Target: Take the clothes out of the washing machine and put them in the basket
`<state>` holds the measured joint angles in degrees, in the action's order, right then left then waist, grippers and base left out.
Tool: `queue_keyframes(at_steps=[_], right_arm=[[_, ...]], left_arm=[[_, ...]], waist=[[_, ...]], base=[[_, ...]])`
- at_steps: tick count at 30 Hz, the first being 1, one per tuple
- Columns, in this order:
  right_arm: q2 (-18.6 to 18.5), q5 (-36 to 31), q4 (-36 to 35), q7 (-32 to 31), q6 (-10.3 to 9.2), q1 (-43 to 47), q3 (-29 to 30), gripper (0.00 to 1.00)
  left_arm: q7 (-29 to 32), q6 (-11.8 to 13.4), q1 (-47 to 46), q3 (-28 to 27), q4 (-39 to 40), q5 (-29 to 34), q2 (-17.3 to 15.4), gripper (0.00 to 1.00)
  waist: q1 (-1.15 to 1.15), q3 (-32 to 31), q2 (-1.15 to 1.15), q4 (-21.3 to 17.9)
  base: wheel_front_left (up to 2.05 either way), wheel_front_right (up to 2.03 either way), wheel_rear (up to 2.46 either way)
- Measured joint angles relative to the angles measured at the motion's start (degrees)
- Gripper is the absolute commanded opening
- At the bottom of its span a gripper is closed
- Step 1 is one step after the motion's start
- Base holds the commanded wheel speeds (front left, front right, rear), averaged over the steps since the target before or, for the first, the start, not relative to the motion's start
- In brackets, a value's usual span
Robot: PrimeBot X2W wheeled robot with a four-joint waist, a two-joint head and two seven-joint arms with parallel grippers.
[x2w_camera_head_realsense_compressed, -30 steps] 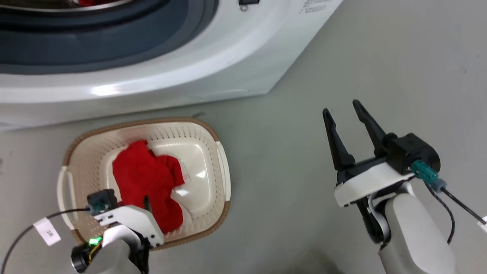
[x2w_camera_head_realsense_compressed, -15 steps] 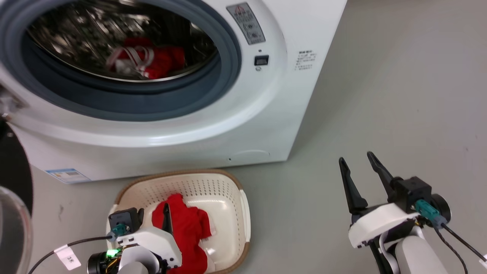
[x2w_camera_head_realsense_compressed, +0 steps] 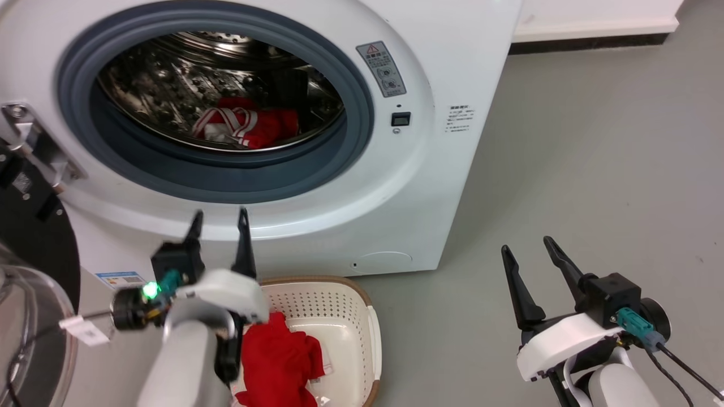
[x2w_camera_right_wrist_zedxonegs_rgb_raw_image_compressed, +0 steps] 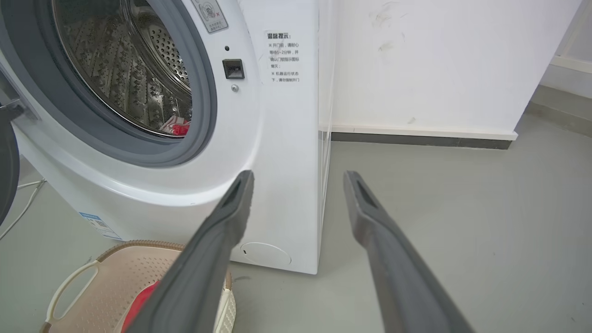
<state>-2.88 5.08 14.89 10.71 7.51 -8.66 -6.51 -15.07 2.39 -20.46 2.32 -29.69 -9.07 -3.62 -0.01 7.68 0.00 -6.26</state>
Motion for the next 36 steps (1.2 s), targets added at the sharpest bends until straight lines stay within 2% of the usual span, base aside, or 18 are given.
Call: queue_keyframes(at_steps=[7, 10, 11, 17, 30, 36], right_arm=[[0.0, 0.2, -0.9, -0.1, 0.0, -0.9, -1.7, 1.0], [0.0, 1.2, -0.8, 0.5, 0.0, -2.6, -2.8, 1.0], [0.0, 1.2, -0.8, 0.5, 0.0, -2.6, -2.8, 1.0], [-0.1, 3.5, 0.7, 2.2, 0.0, -4.6, -4.1, 1.0], [0.0, 8.2, 3.4, 4.2, 0.0, -11.3, -9.4, 1.0], [-0.1, 10.7, 2.3, 4.4, 0.0, -12.9, -11.7, 1.0]], left_arm=[[0.0, -0.2, -9.8, -0.9, -2.6, 1.7, -3.6, 1.0], [0.4, -0.5, -17.5, -1.0, -6.9, 2.5, -6.9, 1.0], [0.4, -0.5, -17.5, -1.0, -6.9, 2.5, -6.9, 1.0], [3.9, -0.8, -26.8, -0.9, -12.7, 3.5, -11.2, 1.0], [17.6, -3.8, -44.7, 1.3, -26.3, 5.8, -19.6, 1.0], [28.6, -5.5, -53.7, 3.3, -31.5, 7.2, -23.6, 1.0]], waist=[[0.0, 3.0, 0.0, -2.4], [0.01, 6.1, 0.0, -4.5], [0.01, 6.1, 0.0, -4.5], [0.02, 11.3, 0.0, -8.0], [0.02, 22.5, 0.0, -14.1], [0.02, 27.6, 0.0, -17.0]], base=[[0.0, 0.0, 0.0], [0.0, 0.0, 0.0], [0.0, 0.0, 0.0], [0.0, 0.0, 0.0], [0.0, 0.0, 0.0], [0.0, 0.0, 0.0]])
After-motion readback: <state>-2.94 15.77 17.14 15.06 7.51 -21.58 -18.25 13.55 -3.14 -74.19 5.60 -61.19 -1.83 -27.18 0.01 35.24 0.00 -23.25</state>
